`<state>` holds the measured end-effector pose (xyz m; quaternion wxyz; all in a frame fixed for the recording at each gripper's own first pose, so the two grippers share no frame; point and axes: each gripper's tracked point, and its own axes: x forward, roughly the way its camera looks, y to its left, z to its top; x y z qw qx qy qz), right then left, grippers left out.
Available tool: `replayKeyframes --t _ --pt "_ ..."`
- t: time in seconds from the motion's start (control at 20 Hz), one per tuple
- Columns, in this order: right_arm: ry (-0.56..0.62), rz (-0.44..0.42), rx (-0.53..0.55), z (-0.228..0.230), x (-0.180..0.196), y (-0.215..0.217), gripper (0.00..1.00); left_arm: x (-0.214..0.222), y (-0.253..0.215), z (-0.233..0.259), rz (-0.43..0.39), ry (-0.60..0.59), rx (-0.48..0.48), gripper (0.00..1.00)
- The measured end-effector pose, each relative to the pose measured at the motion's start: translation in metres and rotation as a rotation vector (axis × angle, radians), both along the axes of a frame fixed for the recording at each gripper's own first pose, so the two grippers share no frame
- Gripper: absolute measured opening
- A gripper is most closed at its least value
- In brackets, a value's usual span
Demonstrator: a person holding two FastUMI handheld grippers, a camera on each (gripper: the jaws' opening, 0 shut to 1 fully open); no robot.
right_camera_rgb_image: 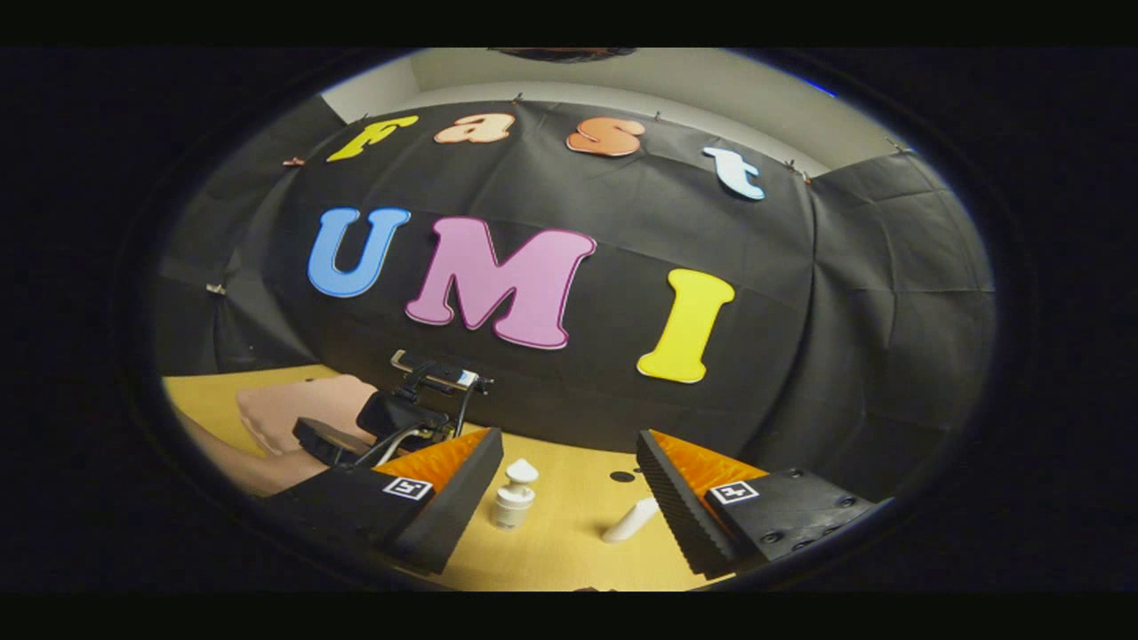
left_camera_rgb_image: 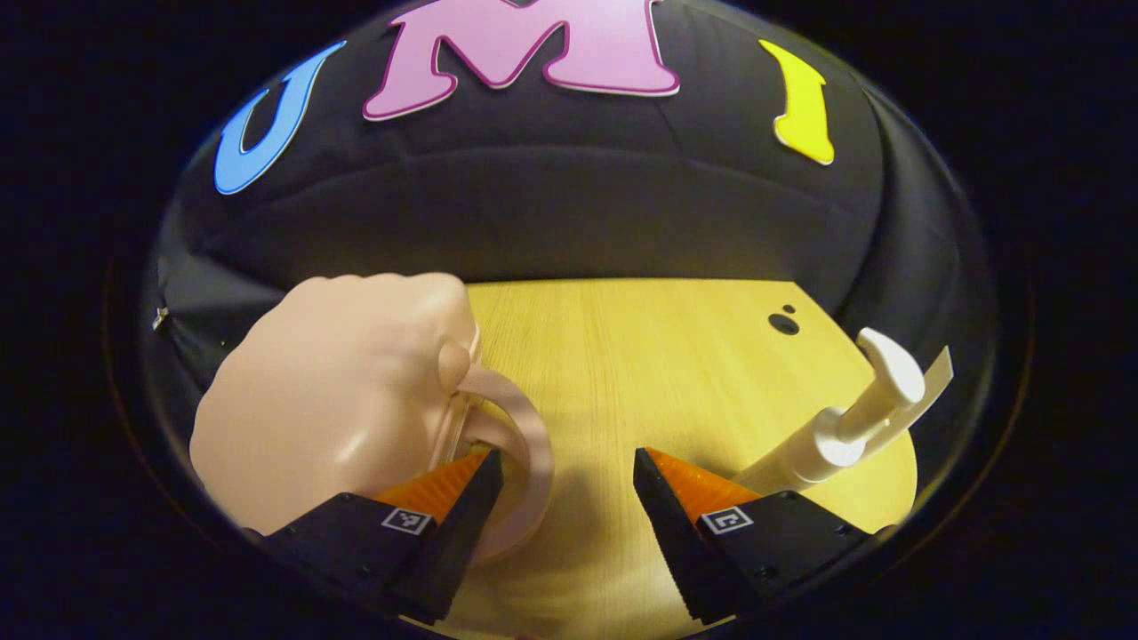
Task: First open the suitcase, pack the skin care products into it, and then close the suitcase.
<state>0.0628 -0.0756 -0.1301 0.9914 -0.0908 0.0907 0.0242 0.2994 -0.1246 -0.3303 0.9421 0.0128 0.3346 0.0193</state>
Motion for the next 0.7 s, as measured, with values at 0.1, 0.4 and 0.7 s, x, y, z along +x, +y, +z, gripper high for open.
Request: replayKeyframes --t 0.1,0.4,0.7 --pt "0.033 -0.053 0.017 -0.009 0.004 -0.02 0.96 0.002 0.021 -0.006 0.06 0.025 0.066 0.66" --pt "0.097 -0.073 0.022 -0.031 0.01 -0.031 0.96 0.001 0.02 -0.007 -0.054 0.075 -0.001 0.17" --pt "0.076 -0.069 0.024 -0.026 0.015 -0.028 0.96 -0.011 0.028 0.075 -0.095 0.006 -0.212 0.11"
